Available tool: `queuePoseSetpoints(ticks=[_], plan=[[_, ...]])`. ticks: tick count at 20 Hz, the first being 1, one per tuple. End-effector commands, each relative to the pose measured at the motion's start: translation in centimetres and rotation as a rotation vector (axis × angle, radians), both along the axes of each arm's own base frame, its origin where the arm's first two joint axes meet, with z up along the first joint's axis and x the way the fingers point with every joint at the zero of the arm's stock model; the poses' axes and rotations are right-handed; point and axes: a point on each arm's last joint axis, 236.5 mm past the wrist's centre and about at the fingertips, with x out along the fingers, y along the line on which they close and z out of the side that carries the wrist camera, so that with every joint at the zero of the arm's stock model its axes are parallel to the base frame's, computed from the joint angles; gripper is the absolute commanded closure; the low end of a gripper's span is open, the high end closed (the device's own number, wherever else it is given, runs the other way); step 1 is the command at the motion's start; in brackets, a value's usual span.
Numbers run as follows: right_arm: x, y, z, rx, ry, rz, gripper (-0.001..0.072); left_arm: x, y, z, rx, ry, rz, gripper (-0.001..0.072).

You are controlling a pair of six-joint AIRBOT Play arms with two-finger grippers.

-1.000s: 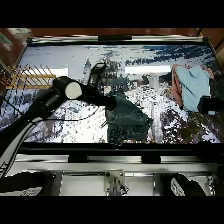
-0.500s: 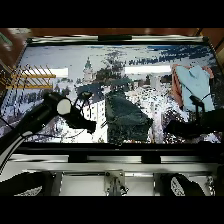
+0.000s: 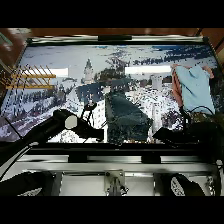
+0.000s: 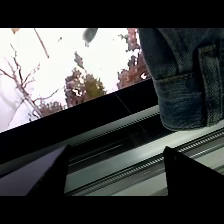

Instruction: Fold the shirts.

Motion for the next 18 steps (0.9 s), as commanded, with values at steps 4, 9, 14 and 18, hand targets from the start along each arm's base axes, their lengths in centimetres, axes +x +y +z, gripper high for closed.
queuePoseSetpoints(ticks=[4,9,14,18], plan=[[0.4,1.3,-2.1,0.074,-0.005,-0.137,0.0056,0.1,-0.3,0.0,-0.015,-0.004,0.014,-0.0008],[1.2,0.9,-3.4,0.082,0.025,-0.221,0.0057,0.2,-0.3,0.0,-0.013,-0.007,0.014,-0.0008],[1.9,4.7,-5.1,0.142,0.053,-0.162,0.0057,0.3,-0.2,0.0,-0.013,-0.007,0.015,-0.0008],[3.2,5.4,-6.1,0.089,0.017,-0.187,0.0068,0.4,-0.2,0.0,-0.011,-0.012,0.015,-0.0007]])
